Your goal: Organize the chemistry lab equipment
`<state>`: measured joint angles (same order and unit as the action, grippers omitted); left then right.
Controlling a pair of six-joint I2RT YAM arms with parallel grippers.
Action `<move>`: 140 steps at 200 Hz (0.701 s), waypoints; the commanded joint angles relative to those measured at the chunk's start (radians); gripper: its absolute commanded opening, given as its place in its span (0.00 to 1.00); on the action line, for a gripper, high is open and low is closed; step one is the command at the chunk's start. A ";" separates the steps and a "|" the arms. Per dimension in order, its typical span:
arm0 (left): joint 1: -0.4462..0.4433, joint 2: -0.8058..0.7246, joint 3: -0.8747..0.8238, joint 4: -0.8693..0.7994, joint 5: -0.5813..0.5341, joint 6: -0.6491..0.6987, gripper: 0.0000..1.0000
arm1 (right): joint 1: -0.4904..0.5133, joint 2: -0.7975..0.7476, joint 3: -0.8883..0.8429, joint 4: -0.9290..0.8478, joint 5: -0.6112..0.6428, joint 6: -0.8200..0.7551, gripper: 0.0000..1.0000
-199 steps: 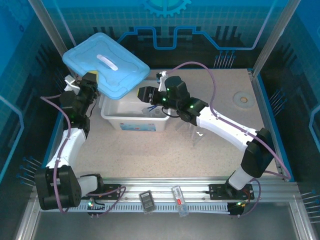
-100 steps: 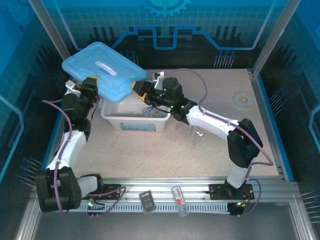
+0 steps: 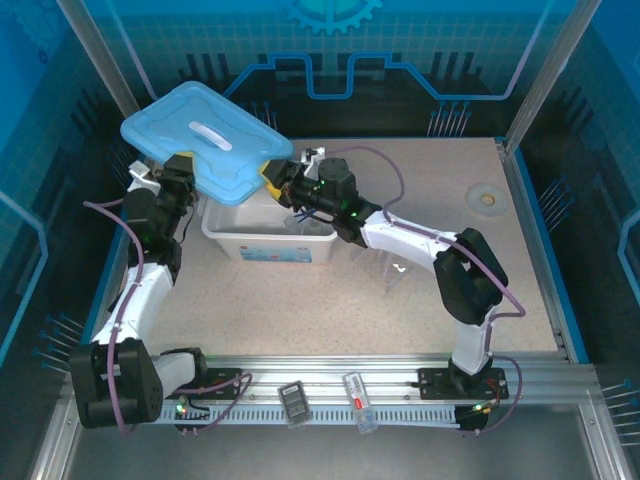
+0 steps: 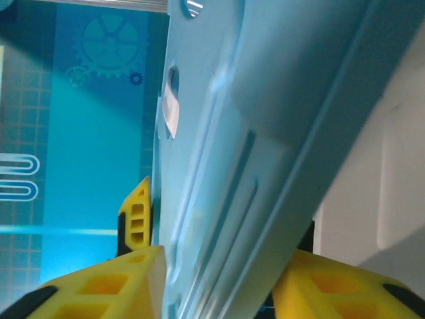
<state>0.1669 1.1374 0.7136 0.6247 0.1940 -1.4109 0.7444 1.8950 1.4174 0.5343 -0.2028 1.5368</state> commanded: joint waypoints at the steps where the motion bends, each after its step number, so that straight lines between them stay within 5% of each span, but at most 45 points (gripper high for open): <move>1: -0.009 -0.034 -0.020 0.056 -0.028 0.031 0.14 | 0.009 0.044 0.061 0.070 0.036 0.065 0.40; 64: -0.030 -0.044 -0.030 0.047 -0.044 0.058 0.15 | 0.023 0.106 0.142 0.067 0.077 0.084 0.26; 107: -0.046 -0.055 -0.029 -0.023 -0.025 0.080 0.24 | 0.010 0.091 0.156 0.045 0.067 0.031 0.02; 140: -0.046 -0.086 -0.045 -0.098 -0.011 0.118 0.30 | -0.011 0.038 0.123 0.040 0.071 -0.048 0.00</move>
<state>0.1345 1.1015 0.6819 0.5472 0.1379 -1.3670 0.7494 1.9804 1.5429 0.5682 -0.1398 1.5890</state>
